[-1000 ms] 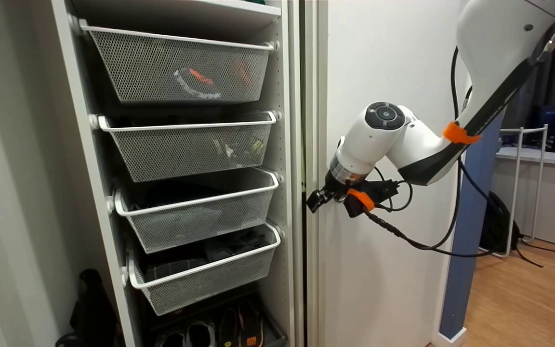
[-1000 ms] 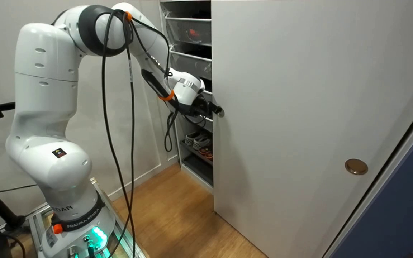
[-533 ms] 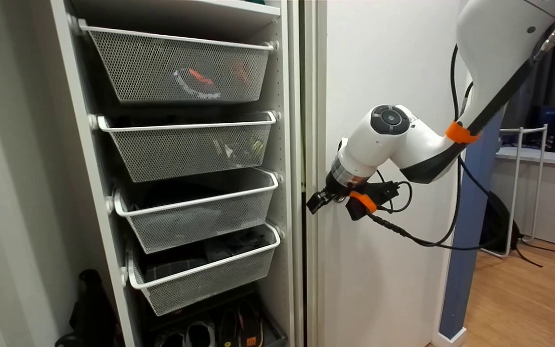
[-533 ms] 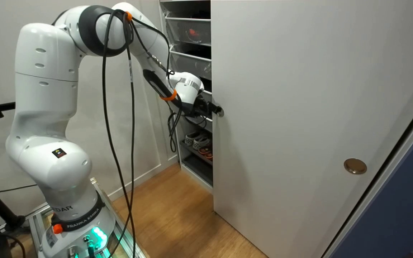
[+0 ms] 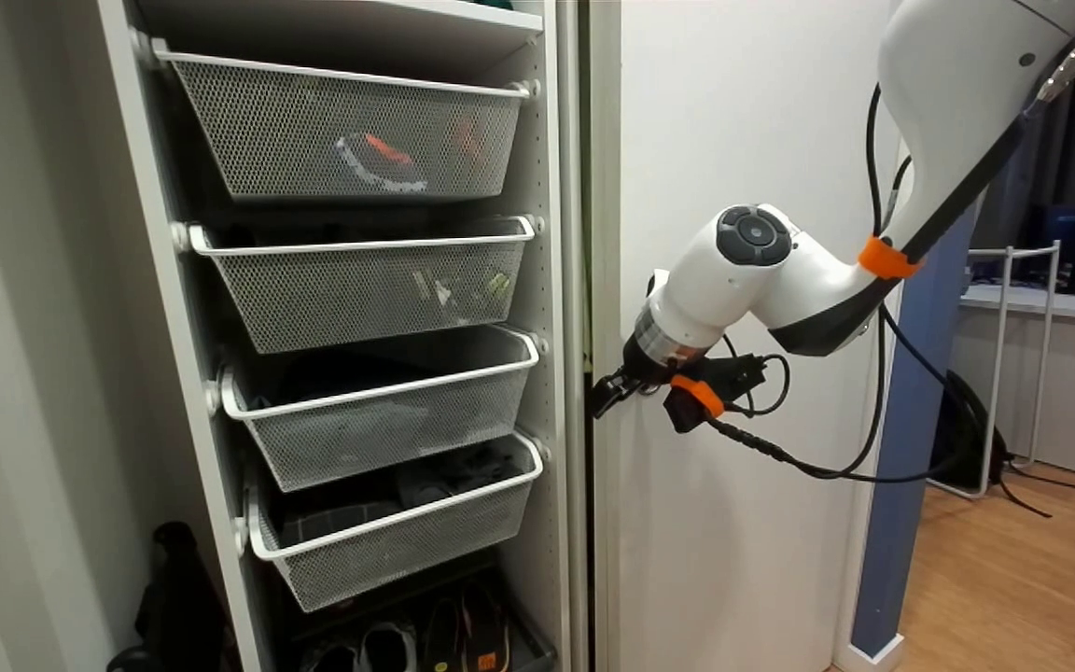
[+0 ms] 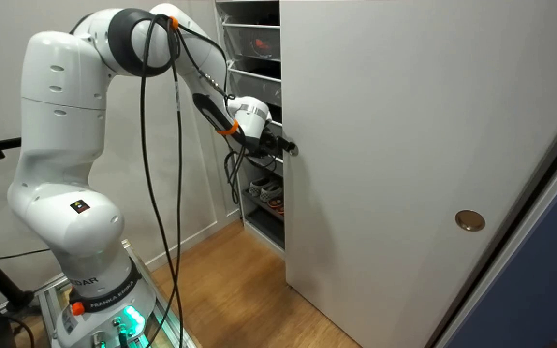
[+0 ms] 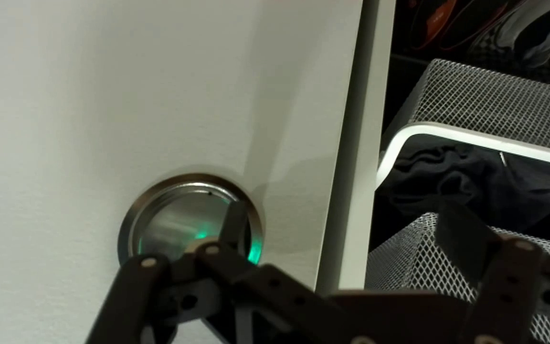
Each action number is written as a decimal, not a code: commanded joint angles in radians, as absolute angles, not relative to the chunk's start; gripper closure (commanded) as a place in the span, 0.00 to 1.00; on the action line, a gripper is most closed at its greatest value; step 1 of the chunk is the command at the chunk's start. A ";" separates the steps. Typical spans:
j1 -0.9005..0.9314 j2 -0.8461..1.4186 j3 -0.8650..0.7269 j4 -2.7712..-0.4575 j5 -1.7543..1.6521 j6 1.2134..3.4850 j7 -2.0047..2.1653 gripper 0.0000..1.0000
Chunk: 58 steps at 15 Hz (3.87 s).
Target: Slide the closet door to the left in order to close the closet door
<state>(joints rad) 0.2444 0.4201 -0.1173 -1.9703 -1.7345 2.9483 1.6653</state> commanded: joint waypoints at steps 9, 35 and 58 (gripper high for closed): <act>0.249 0.442 -0.102 -1.934 -1.747 2.978 1.680 0.00; 0.307 0.783 0.230 -1.458 -2.182 2.973 1.835 0.00; 0.361 1.075 0.429 -1.081 -2.102 3.228 1.750 0.00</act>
